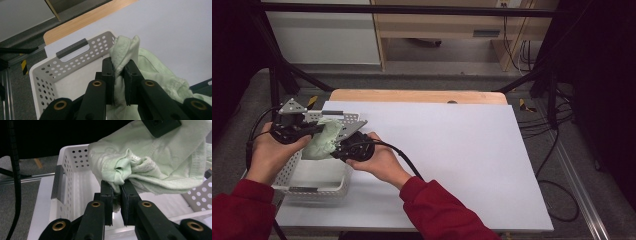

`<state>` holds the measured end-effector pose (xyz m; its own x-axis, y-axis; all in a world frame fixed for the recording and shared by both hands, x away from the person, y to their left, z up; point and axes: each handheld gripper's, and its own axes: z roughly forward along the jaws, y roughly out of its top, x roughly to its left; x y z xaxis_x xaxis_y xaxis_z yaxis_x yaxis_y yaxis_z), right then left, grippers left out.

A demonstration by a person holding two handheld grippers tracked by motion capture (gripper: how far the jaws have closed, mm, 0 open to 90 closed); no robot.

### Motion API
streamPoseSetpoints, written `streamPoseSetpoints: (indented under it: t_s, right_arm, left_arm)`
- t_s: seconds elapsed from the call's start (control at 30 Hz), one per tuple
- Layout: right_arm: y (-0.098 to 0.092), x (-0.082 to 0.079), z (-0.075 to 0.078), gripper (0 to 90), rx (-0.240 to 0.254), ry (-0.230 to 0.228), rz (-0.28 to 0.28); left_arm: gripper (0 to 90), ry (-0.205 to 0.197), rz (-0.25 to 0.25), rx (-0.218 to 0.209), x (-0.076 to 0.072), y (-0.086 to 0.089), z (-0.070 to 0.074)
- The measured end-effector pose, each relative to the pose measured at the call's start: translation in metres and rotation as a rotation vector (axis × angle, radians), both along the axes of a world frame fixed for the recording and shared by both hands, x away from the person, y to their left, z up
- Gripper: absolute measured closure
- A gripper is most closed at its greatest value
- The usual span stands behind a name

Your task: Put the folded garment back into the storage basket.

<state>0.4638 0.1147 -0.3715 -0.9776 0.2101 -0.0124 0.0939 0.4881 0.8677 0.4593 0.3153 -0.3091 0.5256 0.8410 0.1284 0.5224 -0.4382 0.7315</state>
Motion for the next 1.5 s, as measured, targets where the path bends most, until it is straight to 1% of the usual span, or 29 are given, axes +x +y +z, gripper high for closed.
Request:
streamPoseSetpoints:
  t_s: [0.13, 0.27, 0.37, 0.5, 0.9, 0.97, 1.17, 1.27, 1.33, 1.5]
  right_arm:
    - [0.001, 0.0, -0.002, 82.3, 0.0, 0.001, 0.002]
    - [0.003, 0.001, -0.004, 82.3, -0.001, 0.002, 0.006]
    - [0.004, 0.001, -0.005, 82.3, 0.001, 0.009, 0.004]
    - [0.005, 0.002, -0.007, 82.3, 0.002, 0.015, 0.004]
    - [0.009, 0.001, -0.012, 82.3, -0.004, 0.023, 0.01]
    - [0.01, 0.0, -0.013, 82.3, -0.002, 0.026, 0.011]
    - [0.011, 0.0, -0.016, 82.3, -0.001, 0.036, 0.008]
    - [0.012, -0.002, -0.018, 82.3, -0.008, 0.034, 0.011]
    - [0.012, -0.002, -0.019, 82.3, -0.008, 0.037, 0.009]
    - [0.012, -0.001, -0.02, 82.2, -0.019, 0.034, 0.005]
  left_arm:
    - [80.5, -0.001, 0.006, -0.001, 0.0, 0.001, -0.002]
    - [80.5, 0.004, 0.001, 0.0, 0.0, 0.001, -0.004]
    - [80.5, 0.004, 0.005, -0.004, 0.001, 0.002, -0.005]
    - [80.5, 0.015, 0.006, -0.002, 0.002, 0.003, -0.007]
    - [80.5, 0.029, 0.004, 0.001, 0.0, 0.006, -0.012]
    - [80.5, 0.03, 0.007, -0.01, -0.001, 0.007, -0.013]
    - [80.4, 0.043, 0.012, 0.0, -0.001, 0.008, -0.017]
    - [80.1, 0.045, 0.011, 0.008, -0.002, 0.007, -0.019]
    - [80.0, 0.045, 0.015, 0.004, -0.002, 0.007, -0.02]
    - [79.8, 0.045, 0.021, 0.009, 0.0, 0.008, -0.023]
